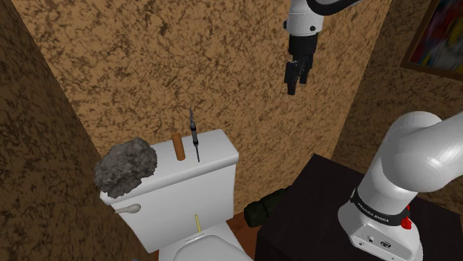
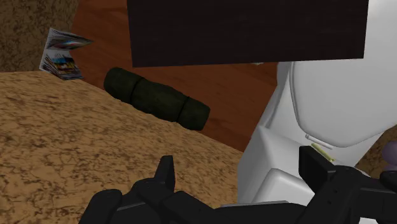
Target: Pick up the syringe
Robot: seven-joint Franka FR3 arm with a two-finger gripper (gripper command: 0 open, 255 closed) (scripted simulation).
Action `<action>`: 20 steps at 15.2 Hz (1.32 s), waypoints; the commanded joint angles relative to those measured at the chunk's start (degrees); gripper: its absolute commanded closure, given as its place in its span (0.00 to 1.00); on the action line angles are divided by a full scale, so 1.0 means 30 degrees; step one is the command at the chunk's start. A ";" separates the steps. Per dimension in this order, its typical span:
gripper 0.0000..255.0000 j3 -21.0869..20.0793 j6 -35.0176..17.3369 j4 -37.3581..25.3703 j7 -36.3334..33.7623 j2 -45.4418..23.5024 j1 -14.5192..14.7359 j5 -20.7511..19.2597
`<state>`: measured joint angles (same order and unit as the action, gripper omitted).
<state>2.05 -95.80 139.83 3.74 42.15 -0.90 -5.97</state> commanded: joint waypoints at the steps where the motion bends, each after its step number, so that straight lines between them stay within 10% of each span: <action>1: 0.00 0.0000 0.0000 0.0000 0.0000 0.0000 0.0000 0.0000; 20: 0.00 0.1095 -1.0684 -0.2890 0.8610 -0.9282 0.5009 0.4398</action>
<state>5.11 -126.80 132.67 27.56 16.20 13.37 6.11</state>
